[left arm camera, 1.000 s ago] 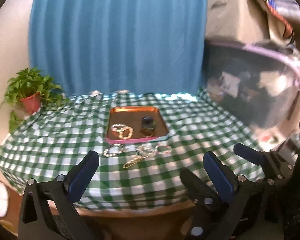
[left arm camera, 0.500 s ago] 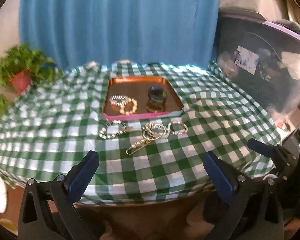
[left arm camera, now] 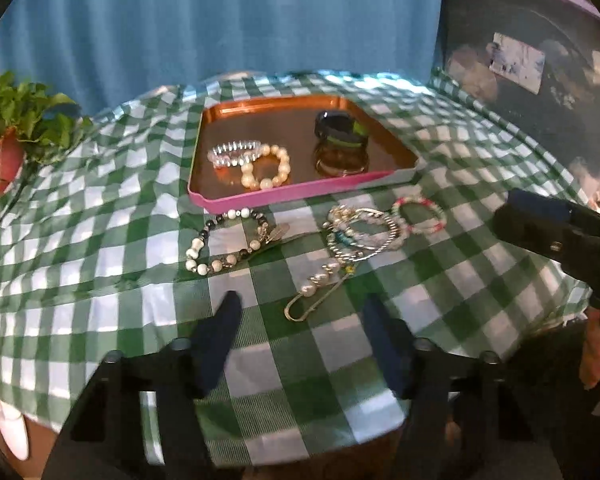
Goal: Organize jewelry
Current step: 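Move left tool toward the pearl pin while right tool approaches the silver chain bracelet, then grasp the pearl pin with left tool while right grasps the silver chain bracelet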
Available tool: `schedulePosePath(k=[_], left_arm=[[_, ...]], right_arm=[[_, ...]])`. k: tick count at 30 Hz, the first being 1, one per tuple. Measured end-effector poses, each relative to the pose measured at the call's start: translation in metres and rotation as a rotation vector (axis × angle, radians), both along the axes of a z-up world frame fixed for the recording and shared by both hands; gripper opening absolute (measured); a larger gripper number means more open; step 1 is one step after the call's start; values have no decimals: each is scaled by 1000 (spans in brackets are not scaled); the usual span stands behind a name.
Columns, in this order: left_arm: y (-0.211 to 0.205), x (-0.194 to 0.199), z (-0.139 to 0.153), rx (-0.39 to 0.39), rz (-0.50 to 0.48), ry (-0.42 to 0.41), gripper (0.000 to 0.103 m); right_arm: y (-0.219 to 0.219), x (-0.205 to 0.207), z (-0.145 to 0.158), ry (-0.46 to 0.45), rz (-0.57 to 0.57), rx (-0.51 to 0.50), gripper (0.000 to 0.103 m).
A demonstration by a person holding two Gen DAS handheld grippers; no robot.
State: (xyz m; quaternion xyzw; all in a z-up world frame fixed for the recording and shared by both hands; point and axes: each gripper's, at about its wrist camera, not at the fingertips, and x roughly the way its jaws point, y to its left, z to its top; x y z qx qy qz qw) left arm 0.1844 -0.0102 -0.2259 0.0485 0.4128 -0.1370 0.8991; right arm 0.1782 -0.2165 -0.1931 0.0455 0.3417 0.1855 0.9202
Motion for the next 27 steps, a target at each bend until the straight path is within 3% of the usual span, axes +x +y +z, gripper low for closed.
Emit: schedulePosePath(k=[3, 6, 8, 10, 13, 19, 22, 25, 27], left_arm=[[3, 11, -7, -25, -22, 21, 50], [2, 18, -12, -36, -60, 33, 41], [0, 22, -16, -32, -95, 46, 36], [-3, 24, -20, -10, -117, 51, 24], [0, 25, -21, 3, -123, 37, 19], [36, 22, -22, -39, -5, 32, 17], [39, 15, -23, 14, -5, 3, 17], [42, 10, -24, -10, -5, 3, 17], [44, 10, -24, -27, 0, 6, 17]], right_arm=[[8, 19, -19, 72, 39, 27, 44], [17, 30, -30, 119, 83, 72, 34], [28, 35, -34, 124, 121, 65, 32], [39, 35, -35, 109, 159, 39, 32], [56, 39, -36, 87, 206, 9, 32], [79, 46, -44, 93, 252, -47, 32], [90, 47, -50, 84, 250, -130, 32], [97, 46, -49, 65, 284, -122, 32], [106, 46, -56, 52, 277, -199, 33]])
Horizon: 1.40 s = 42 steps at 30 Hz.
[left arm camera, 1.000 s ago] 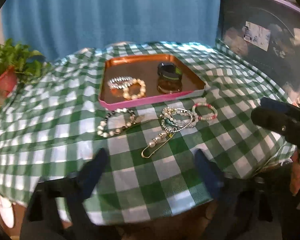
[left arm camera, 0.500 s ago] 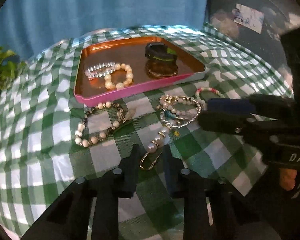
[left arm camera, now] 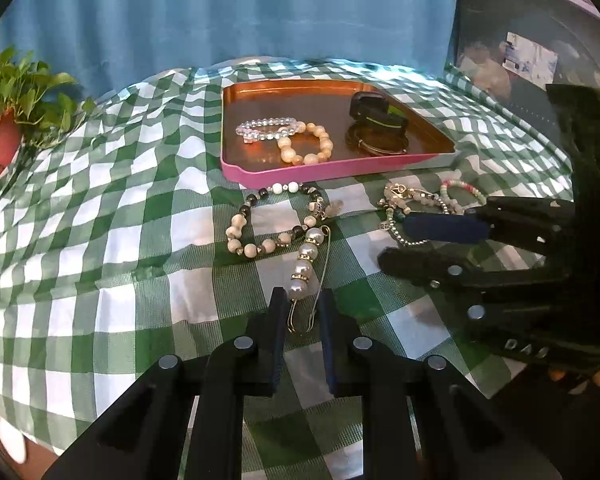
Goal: Organize jewelry
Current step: 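Grasp the pearl pin with left tool while right grasps the silver chain bracelet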
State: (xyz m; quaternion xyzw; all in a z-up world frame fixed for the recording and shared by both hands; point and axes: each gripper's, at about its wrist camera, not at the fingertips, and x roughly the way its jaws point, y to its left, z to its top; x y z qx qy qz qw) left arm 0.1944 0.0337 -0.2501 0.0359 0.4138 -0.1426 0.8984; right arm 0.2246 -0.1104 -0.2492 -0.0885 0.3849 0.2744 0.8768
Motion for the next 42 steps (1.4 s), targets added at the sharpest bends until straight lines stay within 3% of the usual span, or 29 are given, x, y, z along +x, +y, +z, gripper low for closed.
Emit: schedulePosePath(k=[4, 6, 9, 13, 19, 30, 35, 38, 42], left_arm=[[2, 5, 0, -49, 13, 15, 17], [2, 5, 0, -66, 18, 18, 17], [3, 2, 0, -79, 42, 12, 17], [0, -8, 0, -89, 56, 9, 14], [-4, -24, -1, -193, 57, 53, 13], [-19, -27, -2, -109, 47, 8, 15], [-13, -22, -3, -149, 53, 17, 15], [-17, -22, -1, -118, 41, 16, 14], [-16, -22, -1, -135, 38, 27, 13]], right_arm=[[6, 0, 0, -18, -28, -18, 32], [5, -1, 0, -44, -71, -43, 14], [-3, 3, 0, -27, -113, -8, 4], [-12, -3, 1, -13, -148, 54, 3], [-24, -39, 10, -17, -147, 96, 3], [-56, -30, -3, 70, -226, 166, 3], [-60, -26, -4, 84, -233, 198, 3], [-60, -24, -4, 89, -231, 199, 3], [-60, -24, -1, 68, -239, 185, 3]])
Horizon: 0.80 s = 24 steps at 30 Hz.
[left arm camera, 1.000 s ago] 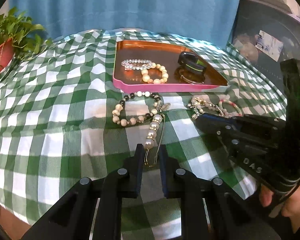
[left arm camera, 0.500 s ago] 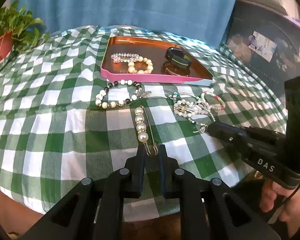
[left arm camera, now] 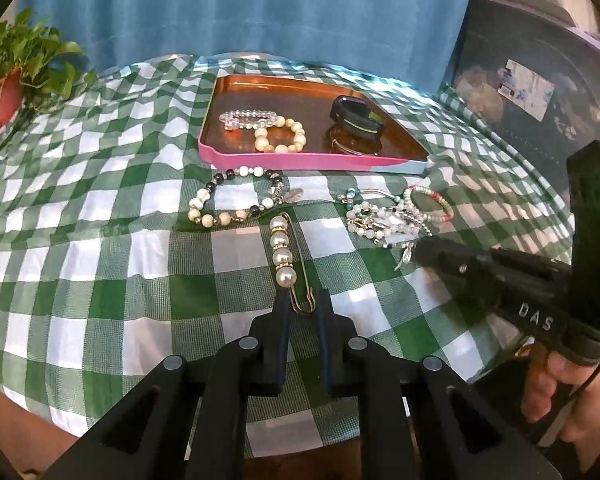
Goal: Organize jewelry
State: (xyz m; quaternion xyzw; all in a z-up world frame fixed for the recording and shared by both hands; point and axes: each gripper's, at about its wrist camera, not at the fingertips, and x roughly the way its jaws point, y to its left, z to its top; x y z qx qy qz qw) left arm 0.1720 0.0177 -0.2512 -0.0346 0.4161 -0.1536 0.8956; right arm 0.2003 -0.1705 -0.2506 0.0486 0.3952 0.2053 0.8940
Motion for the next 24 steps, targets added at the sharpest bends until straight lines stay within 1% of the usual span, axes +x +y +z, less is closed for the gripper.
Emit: schedulePosePath(k=[4, 7, 10, 13, 16, 20, 24], left_arm=[[11, 0, 3, -95, 16, 22, 5], [16, -1, 10, -133, 25, 18, 5], [15, -2, 23, -146, 20, -11, 5], [13, -2, 35, -148, 16, -32, 5], [12, -1, 43, -153, 18, -34, 5], [17, 0, 55, -191, 16, -38, 5], [16, -1, 68, -171, 9, -71, 5]], right_arm=[[-11, -4, 13, -31, -22, 82, 3], [-16, -7, 25, -50, -10, 115, 3], [-29, -10, 40, -87, -32, 158, 3], [-36, -9, 50, -91, -33, 188, 3], [-41, -8, 54, -83, -39, 191, 3], [-46, -11, 58, -77, -59, 198, 3], [-44, -18, 70, -97, -55, 189, 3]])
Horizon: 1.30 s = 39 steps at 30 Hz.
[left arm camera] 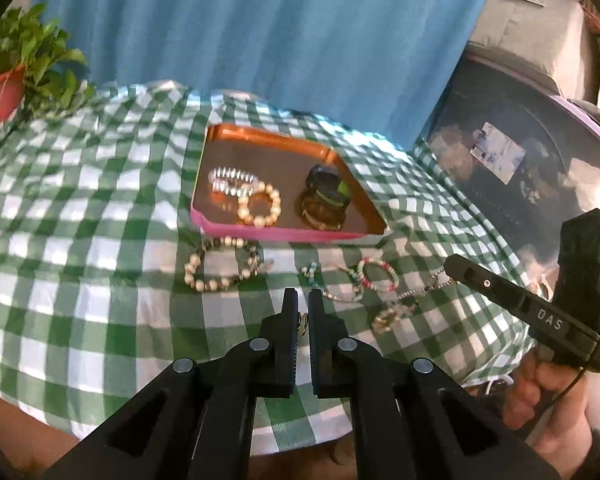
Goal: Organize jewelry
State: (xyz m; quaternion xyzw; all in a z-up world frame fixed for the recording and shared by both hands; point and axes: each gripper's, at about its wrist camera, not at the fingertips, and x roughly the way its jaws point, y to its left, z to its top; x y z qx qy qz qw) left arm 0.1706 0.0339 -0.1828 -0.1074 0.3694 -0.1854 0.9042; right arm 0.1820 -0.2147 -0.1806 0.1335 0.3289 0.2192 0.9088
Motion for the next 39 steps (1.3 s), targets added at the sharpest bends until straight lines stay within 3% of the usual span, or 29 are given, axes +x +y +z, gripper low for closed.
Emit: schedulePosePath(k=[8, 11, 13, 15, 22, 29, 31, 32, 35, 39], left_arm=[[0, 1, 24, 10, -10, -51, 5], [6, 3, 21, -3, -3, -38, 5], [9, 2, 17, -9, 3, -31, 5], [12, 2, 13, -17, 1, -21, 5], [13, 4, 9, -21, -4, -16, 5], [12, 6, -15, -41, -16, 11, 6], [13, 4, -15, -19, -14, 2, 6], [13, 4, -15, -6, -13, 0, 6], [19, 3, -20, -9, -6, 8, 6], [27, 3, -29, -6, 11, 31, 6]], right_arm=[[4, -4, 29, -44, -3, -32, 3], [24, 3, 22, -14, 78, -89, 3], [20, 1, 24, -35, 66, -71, 3], [16, 8, 16, 16, 49, -68, 3], [25, -10, 54, -92, 100, -49, 3], [37, 12, 4, 62, 182, -92, 3], [40, 10, -6, 67, 196, -114, 4], [37, 8, -10, 62, 170, -131, 10], [15, 10, -26, 108, 78, -84, 40], [-3, -1, -35, 90, -17, -165, 37]])
